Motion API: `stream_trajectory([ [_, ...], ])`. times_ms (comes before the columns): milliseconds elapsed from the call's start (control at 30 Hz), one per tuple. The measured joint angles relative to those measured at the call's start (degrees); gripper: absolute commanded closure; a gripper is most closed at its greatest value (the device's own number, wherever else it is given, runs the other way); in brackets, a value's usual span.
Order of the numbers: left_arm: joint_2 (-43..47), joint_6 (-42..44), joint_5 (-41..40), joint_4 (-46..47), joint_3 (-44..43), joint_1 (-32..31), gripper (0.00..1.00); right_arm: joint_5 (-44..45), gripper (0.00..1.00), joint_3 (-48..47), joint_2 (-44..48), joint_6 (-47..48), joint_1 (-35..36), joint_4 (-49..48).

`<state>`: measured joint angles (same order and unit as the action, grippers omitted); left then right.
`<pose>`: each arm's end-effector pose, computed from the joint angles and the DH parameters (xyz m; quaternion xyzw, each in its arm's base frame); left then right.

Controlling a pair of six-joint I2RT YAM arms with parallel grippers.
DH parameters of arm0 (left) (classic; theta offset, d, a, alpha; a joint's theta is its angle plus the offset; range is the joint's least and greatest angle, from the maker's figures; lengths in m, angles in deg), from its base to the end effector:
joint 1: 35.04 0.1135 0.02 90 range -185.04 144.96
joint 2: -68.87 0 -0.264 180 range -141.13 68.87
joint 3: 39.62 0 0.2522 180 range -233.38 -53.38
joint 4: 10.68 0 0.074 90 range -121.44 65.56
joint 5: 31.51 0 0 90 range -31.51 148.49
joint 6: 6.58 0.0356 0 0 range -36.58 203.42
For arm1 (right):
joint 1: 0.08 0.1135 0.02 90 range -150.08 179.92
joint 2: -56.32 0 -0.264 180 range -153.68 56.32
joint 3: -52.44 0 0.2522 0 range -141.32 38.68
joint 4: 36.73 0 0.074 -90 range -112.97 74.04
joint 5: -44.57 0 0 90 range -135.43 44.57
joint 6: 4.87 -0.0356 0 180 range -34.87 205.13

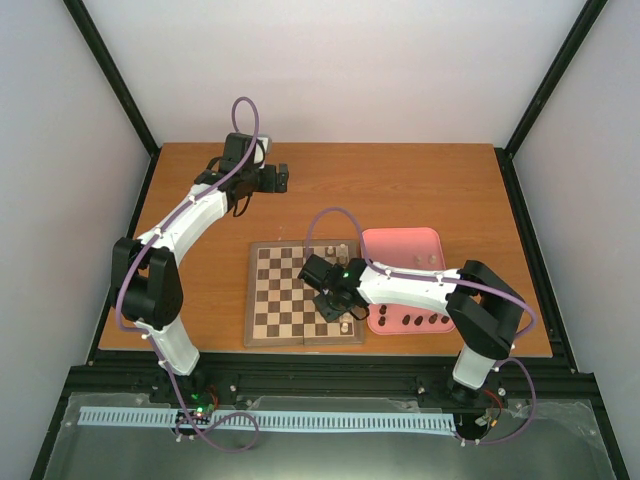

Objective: Set up the chess pieces on the board
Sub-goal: Place the chess piece on the chessboard, then pick up the chess piece from the storage box.

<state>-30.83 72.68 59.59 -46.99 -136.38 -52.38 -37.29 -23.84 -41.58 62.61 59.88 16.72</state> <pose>0.3828 -0.1202 0.2914 0.0561 0.9017 -0.1124 0.4136 0.1640 0.2735 0.1765 -0.3087 0.9397 0.0325 0.1438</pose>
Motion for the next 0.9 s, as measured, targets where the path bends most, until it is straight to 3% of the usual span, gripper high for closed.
stream_trajectory([
  [367,0.02,0.02,0.00,0.00,0.00,0.00,0.00,-1.20,0.66,-1.14,4.94,1.09,-0.04,1.57],
  [567,0.02,0.02,0.02,0.00,0.00,0.00,0.00,3.54,0.61,-2.36,12.87,1.22,-0.98,3.65],
  [700,0.02,0.02,0.28,0.00,0.00,0.00,0.00,7.08,0.60,-2.32,16.65,1.29,-7.72,4.59],
  [900,0.02,0.02,0.70,0.00,0.00,0.00,0.00,9.88,0.60,0.33,16.33,3.26,-25.24,2.51],
])
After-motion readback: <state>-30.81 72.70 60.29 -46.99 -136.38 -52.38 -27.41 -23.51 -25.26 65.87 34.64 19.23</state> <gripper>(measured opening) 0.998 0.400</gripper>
